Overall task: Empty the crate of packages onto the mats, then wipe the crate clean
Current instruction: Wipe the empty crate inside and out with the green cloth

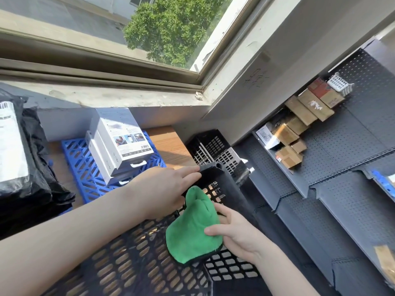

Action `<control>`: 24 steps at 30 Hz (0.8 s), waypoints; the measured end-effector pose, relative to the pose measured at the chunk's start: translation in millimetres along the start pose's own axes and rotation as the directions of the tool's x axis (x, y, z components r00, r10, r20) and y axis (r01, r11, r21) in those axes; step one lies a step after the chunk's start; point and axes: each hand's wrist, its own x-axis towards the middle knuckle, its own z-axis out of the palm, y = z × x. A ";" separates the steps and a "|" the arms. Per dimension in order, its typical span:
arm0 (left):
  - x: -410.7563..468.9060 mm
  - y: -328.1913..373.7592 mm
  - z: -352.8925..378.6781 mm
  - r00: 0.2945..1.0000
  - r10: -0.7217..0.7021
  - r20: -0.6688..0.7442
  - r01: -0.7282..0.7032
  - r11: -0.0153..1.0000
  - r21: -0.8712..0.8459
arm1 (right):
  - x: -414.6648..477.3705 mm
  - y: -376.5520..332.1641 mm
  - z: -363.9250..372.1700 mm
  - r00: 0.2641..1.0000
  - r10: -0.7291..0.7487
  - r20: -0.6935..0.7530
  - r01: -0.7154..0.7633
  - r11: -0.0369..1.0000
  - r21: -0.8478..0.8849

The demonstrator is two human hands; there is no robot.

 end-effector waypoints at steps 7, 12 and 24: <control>-0.2 -4.9 6.2 0.994 0.076 -0.082 -0.075 0.997 0.007 | 0.1 1.6 8.3 0.902 -0.243 -0.357 0.149 0.951 -0.269; -0.8 -5.9 8.5 0.990 0.099 -0.101 -0.098 0.995 0.020 | -2.0 -1.1 19.0 0.915 -0.254 -0.314 0.256 0.966 -0.034; 0.4 -5.8 9.3 0.991 0.101 -0.091 -0.101 0.995 0.000 | -9.6 -5.3 16.9 0.780 -0.485 -0.396 0.400 0.872 -0.281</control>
